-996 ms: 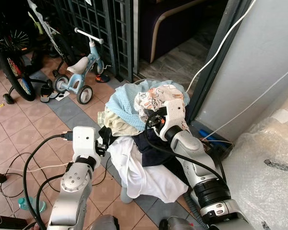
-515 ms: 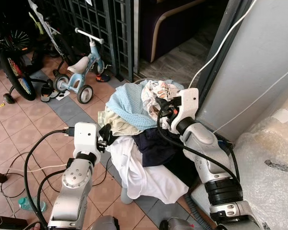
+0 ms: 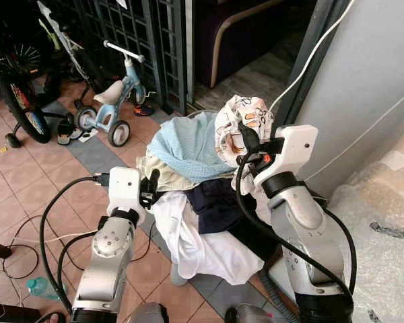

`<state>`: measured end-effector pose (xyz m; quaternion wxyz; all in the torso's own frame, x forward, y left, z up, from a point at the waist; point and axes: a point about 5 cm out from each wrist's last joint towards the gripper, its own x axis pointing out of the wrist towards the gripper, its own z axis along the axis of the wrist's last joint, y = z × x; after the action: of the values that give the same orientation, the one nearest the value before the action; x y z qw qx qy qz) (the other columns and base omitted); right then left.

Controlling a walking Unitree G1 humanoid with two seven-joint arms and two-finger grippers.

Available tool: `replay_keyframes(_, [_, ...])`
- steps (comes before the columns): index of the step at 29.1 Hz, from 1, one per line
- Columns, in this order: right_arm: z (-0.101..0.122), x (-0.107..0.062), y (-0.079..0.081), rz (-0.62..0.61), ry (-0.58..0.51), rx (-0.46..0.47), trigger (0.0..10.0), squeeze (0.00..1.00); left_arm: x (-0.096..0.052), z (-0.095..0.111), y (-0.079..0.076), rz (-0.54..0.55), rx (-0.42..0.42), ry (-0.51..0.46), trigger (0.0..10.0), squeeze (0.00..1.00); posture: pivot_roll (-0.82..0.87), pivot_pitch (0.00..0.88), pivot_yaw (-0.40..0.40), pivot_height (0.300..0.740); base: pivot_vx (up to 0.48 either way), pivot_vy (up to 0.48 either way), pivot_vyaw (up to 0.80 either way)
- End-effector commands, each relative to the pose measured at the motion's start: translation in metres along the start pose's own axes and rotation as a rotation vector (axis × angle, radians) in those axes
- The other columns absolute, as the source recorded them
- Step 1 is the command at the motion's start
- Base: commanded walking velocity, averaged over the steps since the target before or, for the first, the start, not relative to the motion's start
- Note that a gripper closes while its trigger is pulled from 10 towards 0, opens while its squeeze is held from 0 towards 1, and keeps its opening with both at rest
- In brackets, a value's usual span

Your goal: Clothes washing

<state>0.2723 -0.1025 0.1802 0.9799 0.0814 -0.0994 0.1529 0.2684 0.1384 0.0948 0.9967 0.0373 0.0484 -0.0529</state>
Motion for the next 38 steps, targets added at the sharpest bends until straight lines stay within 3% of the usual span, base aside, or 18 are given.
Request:
replay_keyframes(1, [-0.001, -0.004, -0.01, -0.044, 0.018, -0.007, 2.8, 0.0, 0.004, 0.0, 0.0, -0.005, 0.006, -0.002, 10.0, 0.0, -0.05, 0.053, 0.03, 0.74, -0.356, 0.0, 0.0])
replay_keyframes(2, [-0.001, -0.004, -0.01, -0.046, 0.019, -0.01, 2.8, 0.0, 0.005, 0.001, 0.0, -0.003, 0.005, -0.003, 10.0, 0.0, -0.05, 0.053, 0.03, 0.74, -0.356, 0.0, 0.0])
replay_keyframes(3, [0.0, -0.005, -0.013, -0.054, 0.023, -0.012, 3.3, 0.0, 0.006, -0.001, 0.003, 0.021, -0.017, 0.01, 10.0, 0.0, -0.05, 0.054, 0.029, 0.74, -0.352, 0.0, 0.0])
replay_keyframes(4, [0.0, -0.005, -0.013, -0.059, 0.029, -0.013, 4.5, 0.0, 0.005, -0.002, 0.004, 0.027, -0.02, 0.012, 10.0, 0.0, -0.05, 0.055, 0.027, 0.74, -0.349, 0.0, 0.0])
replay_keyframes(5, [0.0, -0.006, -0.014, -0.063, 0.033, -0.015, 4.5, 0.0, 0.005, -0.002, 0.005, 0.03, -0.021, 0.013, 10.0, 0.0, -0.05, 0.056, 0.025, 0.74, -0.349, 0.0, 0.0])
replay_keyframes(6, [0.0, -0.005, -0.015, -0.068, 0.042, -0.014, 10.0, 0.0, 0.006, -0.002, 0.005, 0.03, -0.019, 0.013, 10.0, 0.0, -0.05, 0.073, 0.023, 0.74, -0.364, 0.0, 0.0])
replay_keyframes(14, [-0.006, -0.002, 0.0, -0.014, 0.071, 0.006, 10.0, 0.0, 0.003, -0.003, 0.004, 0.042, -0.024, 0.011, 10.0, 0.0, -0.03, 0.061, 0.017, 0.74, -0.336, 0.0, 0.0])
replay_keyframes(19, [-0.007, -0.001, -0.005, -0.034, 0.088, 0.007, 10.0, 0.0, 0.003, -0.004, 0.007, 0.051, -0.032, 0.006, 10.0, 0.0, -0.04, 0.062, 0.018, 0.74, -0.173, 0.0, 0.0])
replay_keyframes(31, [-0.007, -0.001, -0.004, -0.046, 0.087, 0.002, 10.0, 0.0, 0.004, 0.002, 0.003, 0.004, -0.059, -0.027, 10.0, 0.0, -0.04, 0.072, 0.021, 0.74, 0.0, 0.0, -0.76])
replay_keyframes(38, [-0.001, 0.0, -0.022, -0.177, 0.044, -0.129, 10.0, 0.0, 0.004, 0.012, 0.002, -0.023, -0.078, -0.061, 10.0, 0.0, -0.04, 0.071, 0.022, 0.74, 0.0, 0.0, -0.8])
